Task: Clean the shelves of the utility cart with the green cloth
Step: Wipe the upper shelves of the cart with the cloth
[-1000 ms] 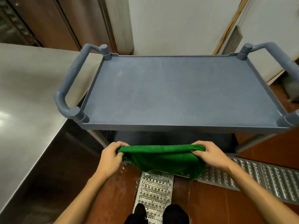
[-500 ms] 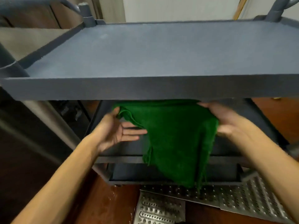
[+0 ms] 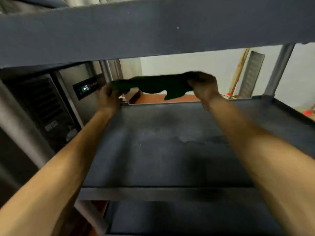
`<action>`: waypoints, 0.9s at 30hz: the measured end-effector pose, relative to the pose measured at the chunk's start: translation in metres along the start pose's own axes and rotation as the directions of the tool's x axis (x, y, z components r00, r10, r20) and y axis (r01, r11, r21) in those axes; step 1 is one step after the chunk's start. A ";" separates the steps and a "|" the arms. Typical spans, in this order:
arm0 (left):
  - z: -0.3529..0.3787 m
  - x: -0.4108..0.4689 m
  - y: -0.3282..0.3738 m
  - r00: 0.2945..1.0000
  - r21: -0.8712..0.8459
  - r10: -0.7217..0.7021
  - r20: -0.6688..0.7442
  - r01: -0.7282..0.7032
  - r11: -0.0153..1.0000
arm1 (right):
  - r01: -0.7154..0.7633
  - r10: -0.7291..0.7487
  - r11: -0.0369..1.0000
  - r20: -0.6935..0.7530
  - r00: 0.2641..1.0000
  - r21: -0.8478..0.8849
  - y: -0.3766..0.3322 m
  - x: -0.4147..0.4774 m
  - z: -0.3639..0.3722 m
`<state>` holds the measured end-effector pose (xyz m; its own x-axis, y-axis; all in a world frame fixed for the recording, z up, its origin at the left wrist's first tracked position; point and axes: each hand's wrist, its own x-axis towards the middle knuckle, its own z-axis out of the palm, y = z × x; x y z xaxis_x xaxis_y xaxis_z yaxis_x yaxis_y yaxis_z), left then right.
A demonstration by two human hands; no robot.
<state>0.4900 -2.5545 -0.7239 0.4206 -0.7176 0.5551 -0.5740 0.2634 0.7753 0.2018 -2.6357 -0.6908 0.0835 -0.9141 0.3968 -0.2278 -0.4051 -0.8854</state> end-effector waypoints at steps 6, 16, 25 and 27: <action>-0.028 -0.071 -0.082 0.839 0.589 -0.186 0.512 -0.185 0.787 | 0.059 0.256 0.824 0.462 0.849 -0.564 0.098 -0.077 0.008; -0.025 -0.094 -0.081 0.891 0.576 -0.160 0.425 -0.130 0.807 | 0.088 0.259 0.792 0.463 0.848 -0.604 0.111 -0.086 0.010; -0.042 -0.112 -0.065 0.870 0.532 -0.136 0.474 -0.160 0.832 | 0.183 0.188 0.784 0.508 0.841 -0.594 0.099 -0.100 -0.002; -0.050 -0.115 -0.063 0.843 0.533 -0.140 0.519 -0.191 0.824 | 0.232 0.172 0.774 0.549 0.818 -0.589 0.094 -0.106 -0.009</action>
<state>0.5125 -2.4560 -0.8214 0.0698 -0.9766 0.2033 -0.9279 0.0112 0.3726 0.1633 -2.5770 -0.8137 0.5615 -0.8266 0.0394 -0.7285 -0.5163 -0.4503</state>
